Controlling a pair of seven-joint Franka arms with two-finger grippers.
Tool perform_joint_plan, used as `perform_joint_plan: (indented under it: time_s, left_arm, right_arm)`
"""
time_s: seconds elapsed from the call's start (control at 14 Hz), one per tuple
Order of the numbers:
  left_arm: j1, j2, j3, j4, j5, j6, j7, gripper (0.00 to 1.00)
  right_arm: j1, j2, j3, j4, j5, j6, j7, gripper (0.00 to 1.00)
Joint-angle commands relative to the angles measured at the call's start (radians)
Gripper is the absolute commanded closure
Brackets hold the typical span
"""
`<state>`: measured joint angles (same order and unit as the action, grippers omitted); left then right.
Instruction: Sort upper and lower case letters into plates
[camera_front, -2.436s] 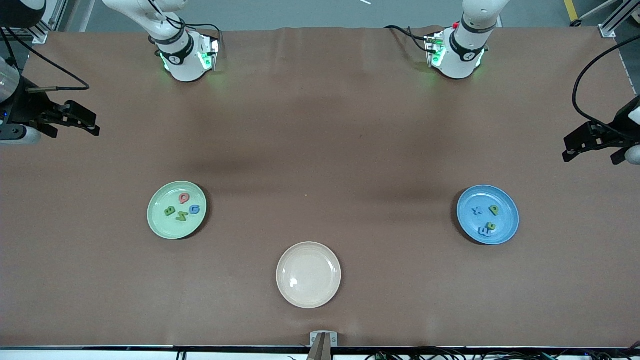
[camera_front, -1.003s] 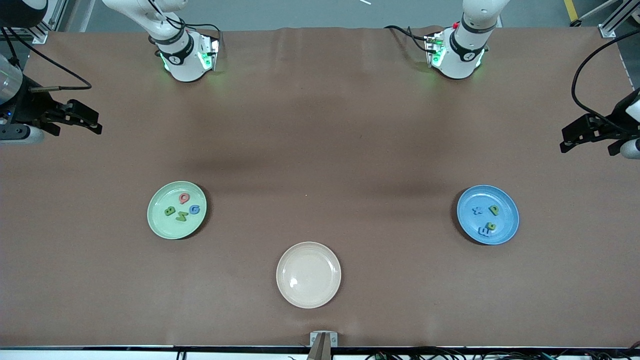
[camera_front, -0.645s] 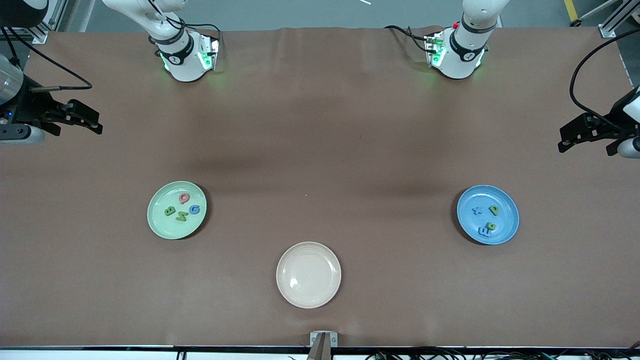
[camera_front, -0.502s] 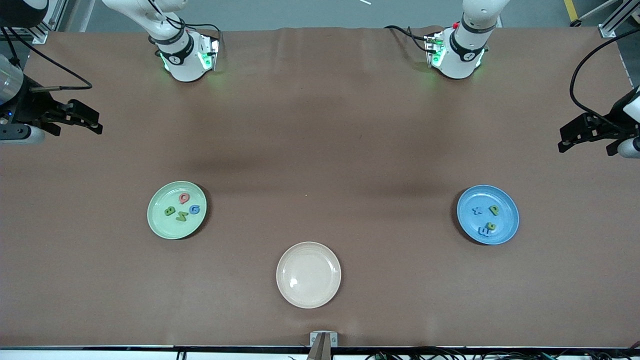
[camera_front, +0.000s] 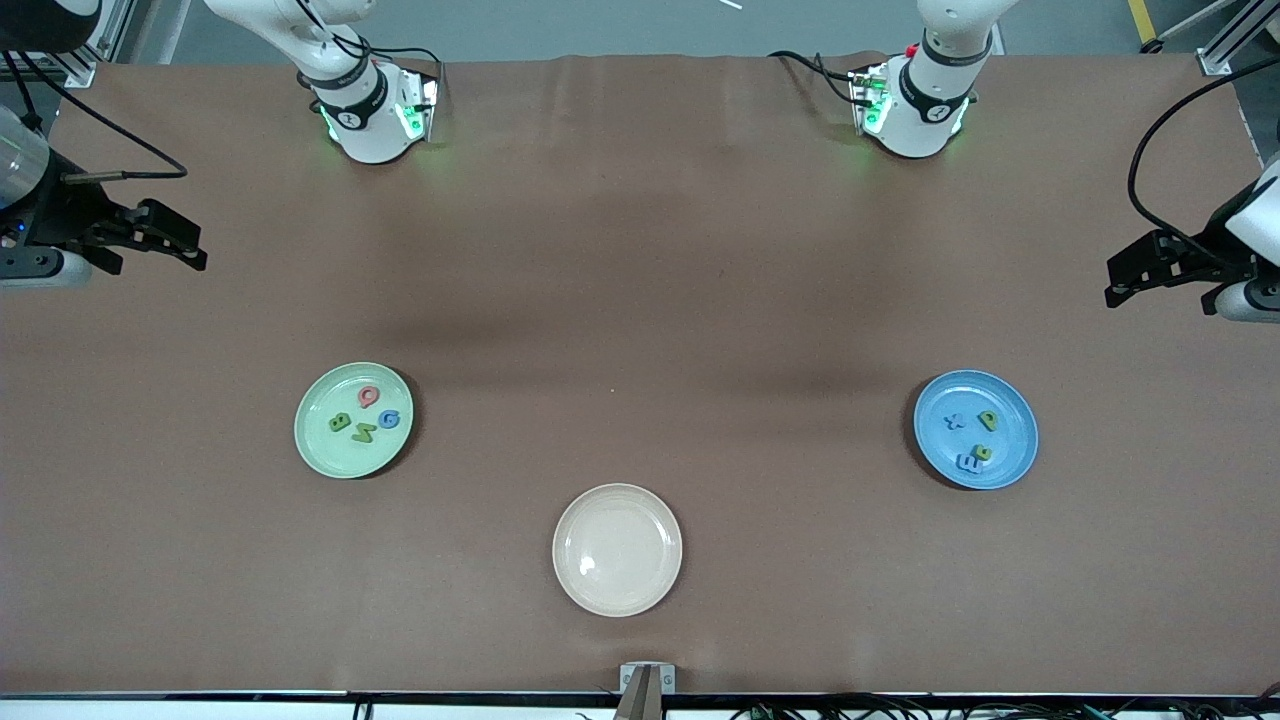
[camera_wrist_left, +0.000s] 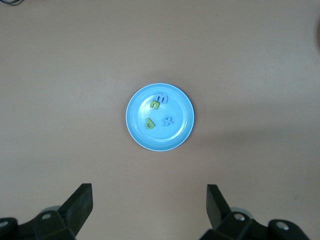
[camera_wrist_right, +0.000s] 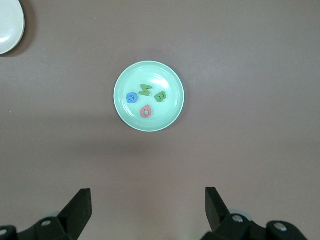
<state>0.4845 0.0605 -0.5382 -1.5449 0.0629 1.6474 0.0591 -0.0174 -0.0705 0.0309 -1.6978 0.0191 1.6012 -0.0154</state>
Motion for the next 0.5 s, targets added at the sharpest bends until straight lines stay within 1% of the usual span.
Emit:
perform_joint_plan:
  time_s: [0.0, 0.14, 0.21, 0.29, 0.43]
  left_arm:
    - [-0.24, -0.014, 0.24, 0.014, -0.012, -0.031, 0.024, 0.0]
    - [-0.366, -0.016, 0.364, 0.014, -0.012, -0.032, 0.024, 0.0]
    - [-0.407, -0.017, 0.401, 0.014, -0.012, -0.035, 0.024, 0.0]
    - [-0.44, -0.016, 0.435, 0.016, -0.012, -0.043, 0.024, 0.0]
    - [-0.451, -0.016, 0.445, 0.016, -0.012, -0.044, 0.024, 0.0]
  right_arm:
    - [-0.001, -0.022, 0.003, -0.013, -0.005, 0.011, 0.009, 0.0]
    - [-0.001, -0.022, 0.003, -0.013, -0.005, 0.016, 0.009, 0.0]
    - [-0.001, -0.022, 0.003, -0.013, -0.005, 0.014, 0.009, 0.0]
    - [-0.001, -0.022, 0.003, -0.013, -0.005, 0.014, 0.009, 0.0]
    - [-0.001, -0.022, 0.003, -0.013, -0.004, 0.011, 0.009, 0.0]
